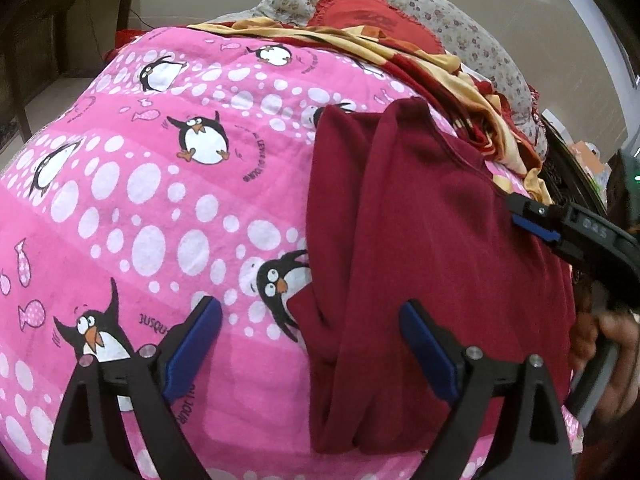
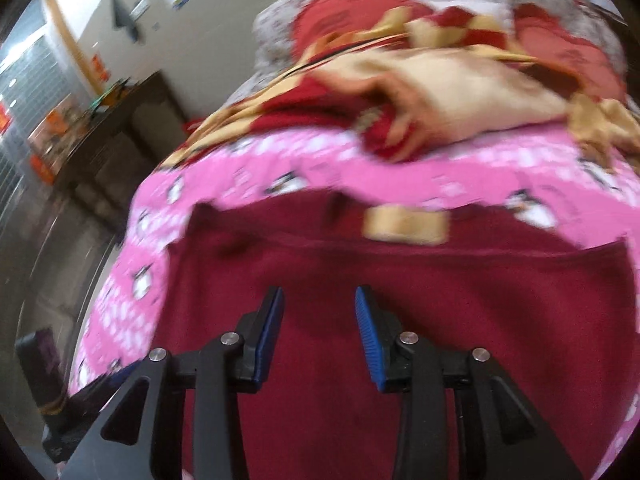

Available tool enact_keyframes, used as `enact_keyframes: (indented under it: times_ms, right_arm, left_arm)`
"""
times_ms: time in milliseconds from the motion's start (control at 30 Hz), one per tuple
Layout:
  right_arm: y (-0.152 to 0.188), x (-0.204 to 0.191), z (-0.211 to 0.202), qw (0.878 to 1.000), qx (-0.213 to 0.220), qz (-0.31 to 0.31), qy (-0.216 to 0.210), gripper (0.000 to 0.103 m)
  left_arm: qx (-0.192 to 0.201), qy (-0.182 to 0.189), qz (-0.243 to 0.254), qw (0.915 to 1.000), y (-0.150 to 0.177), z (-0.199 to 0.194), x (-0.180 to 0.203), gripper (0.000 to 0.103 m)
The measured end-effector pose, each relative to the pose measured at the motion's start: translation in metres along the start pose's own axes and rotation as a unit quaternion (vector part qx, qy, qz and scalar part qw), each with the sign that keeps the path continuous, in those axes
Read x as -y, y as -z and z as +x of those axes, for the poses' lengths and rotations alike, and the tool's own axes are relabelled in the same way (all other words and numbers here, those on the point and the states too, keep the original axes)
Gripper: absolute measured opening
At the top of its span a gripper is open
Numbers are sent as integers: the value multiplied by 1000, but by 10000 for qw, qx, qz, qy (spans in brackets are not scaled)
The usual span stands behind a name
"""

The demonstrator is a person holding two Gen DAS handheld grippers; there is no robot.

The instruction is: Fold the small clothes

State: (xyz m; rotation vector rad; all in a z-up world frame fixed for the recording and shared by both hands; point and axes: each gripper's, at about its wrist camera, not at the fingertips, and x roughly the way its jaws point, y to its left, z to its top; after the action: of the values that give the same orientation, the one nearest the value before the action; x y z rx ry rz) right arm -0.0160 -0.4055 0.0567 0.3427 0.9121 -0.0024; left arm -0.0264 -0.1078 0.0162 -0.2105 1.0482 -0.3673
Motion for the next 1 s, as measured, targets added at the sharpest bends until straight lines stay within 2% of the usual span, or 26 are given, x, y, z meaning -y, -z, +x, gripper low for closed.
enact_keyframes:
  times_ms: [67,100,200,267,367,533,633,733,1000]
  right_arm:
    - [-5,15,13,9994,-251,89,204,61]
    - [-6,18,15,9993,-303,134,175,59]
    - [-7,10,5,9997,-193,128,115,59]
    - [-6,0,-3,9999,-93,86,-87,59]
    - [-5,-21,-6,9993,-121,-63,-339,61]
    - [-2,-68,9,9959,-448,-512,-604,64]
    - [-2,-102,25,9919,-665,-858,-663,72]
    - [-5,-133,48,9888,-872,-1117,-468,83]
    - [-9,-175,92,9764,-1326,-1683,253,86]
  left_arm:
    - [-4,2,-7,10000,0,0,0,95]
    - [-7,6,0,10000,0,0,0,96]
    - [-30,27,54,10000,0,2,1,99]
    - [-24,32,94,9999,1,4,2,100]
    - [-9,22,171,9999,2,6,4,103]
    - [141,106,184,9997,6,5,3,103]
    - [248,241,175,9992,9,3,-1,103]
    - [294,379,160,9987,12,1,-7,103]
    - [321,476,201,9981,12,3,-8,103]
